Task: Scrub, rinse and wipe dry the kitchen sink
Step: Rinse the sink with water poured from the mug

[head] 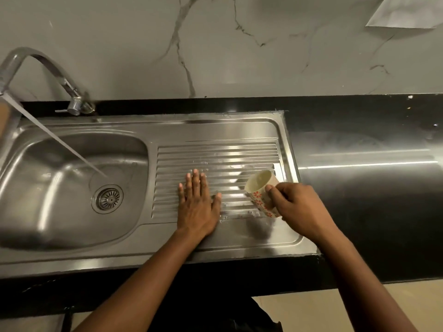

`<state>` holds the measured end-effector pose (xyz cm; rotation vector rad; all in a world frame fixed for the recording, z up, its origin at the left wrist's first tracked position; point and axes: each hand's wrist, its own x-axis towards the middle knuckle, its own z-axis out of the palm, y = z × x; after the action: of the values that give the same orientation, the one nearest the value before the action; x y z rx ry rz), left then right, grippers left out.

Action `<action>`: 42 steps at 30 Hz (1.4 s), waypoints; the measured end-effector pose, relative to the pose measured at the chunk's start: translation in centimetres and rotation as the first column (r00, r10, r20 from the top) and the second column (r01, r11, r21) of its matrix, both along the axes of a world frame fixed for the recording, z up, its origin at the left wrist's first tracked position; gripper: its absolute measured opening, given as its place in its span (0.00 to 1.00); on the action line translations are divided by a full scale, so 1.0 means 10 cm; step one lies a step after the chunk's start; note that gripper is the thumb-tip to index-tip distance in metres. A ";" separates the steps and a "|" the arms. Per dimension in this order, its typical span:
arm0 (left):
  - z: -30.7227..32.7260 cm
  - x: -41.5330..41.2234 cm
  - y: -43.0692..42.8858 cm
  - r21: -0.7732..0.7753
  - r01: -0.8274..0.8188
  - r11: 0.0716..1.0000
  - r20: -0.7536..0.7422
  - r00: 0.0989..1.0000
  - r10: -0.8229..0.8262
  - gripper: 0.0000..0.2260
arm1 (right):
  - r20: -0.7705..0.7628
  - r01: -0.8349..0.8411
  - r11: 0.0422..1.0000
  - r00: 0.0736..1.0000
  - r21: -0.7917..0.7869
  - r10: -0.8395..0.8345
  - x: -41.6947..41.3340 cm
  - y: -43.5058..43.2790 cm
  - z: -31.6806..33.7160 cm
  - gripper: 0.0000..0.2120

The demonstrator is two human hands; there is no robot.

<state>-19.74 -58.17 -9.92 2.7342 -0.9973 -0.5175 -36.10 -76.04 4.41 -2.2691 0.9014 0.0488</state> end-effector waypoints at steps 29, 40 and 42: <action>-0.09 -0.12 -1.51 -0.104 0.372 0.922 0.045 0.928 -0.370 0.32 | -0.011 0.099 0.995 0.995 0.031 -0.098 0.42 -0.77 -0.03 0.18; -0.18 0.36 -0.76 -0.079 0.052 0.996 0.094 0.995 -0.045 0.32 | 0.086 -0.122 0.983 0.990 0.135 0.111 0.81 -0.78 -0.07 0.17; -0.15 0.39 -0.60 -0.049 -0.078 0.996 0.080 0.993 0.082 0.33 | 0.193 -0.062 0.934 0.981 0.353 -0.007 0.68 -0.73 -0.04 0.16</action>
<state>-15.82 -64.21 -11.43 2.7608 -0.9020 -0.3668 -29.29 -83.35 3.99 -1.9095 0.6954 0.0061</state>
